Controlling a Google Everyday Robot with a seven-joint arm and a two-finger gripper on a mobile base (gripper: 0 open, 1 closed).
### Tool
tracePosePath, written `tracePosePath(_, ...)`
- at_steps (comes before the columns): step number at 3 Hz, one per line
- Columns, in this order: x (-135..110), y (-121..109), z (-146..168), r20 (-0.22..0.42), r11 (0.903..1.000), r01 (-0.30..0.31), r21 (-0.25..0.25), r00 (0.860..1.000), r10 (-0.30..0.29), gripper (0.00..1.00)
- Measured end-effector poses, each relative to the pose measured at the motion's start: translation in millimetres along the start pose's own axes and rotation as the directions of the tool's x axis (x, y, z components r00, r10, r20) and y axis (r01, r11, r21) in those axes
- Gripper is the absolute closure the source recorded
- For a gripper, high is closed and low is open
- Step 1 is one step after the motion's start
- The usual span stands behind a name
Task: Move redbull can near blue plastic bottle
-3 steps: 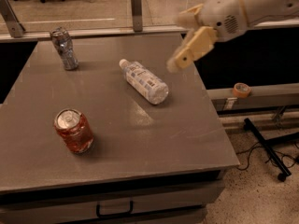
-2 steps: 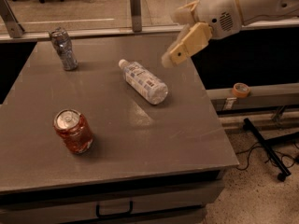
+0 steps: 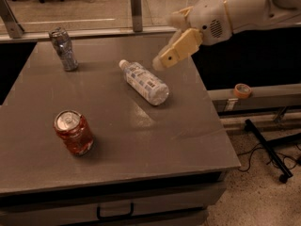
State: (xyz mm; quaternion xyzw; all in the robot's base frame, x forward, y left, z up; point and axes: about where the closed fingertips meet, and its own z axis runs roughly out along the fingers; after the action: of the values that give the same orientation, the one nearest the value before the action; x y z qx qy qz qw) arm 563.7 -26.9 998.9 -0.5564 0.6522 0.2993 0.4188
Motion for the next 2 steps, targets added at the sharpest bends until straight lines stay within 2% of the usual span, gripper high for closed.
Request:
tracePosePath(1, 0.7, -31.2, 52.3, 0.059, 0.9999, -0.007, 0.015, 0.998, 0.006, 0.0)
tracePosePath(2, -9.7, -61.6, 111.1, 0.098, 0.9997, -0.011, 0.022, 0.995, 0.008, 0.0)
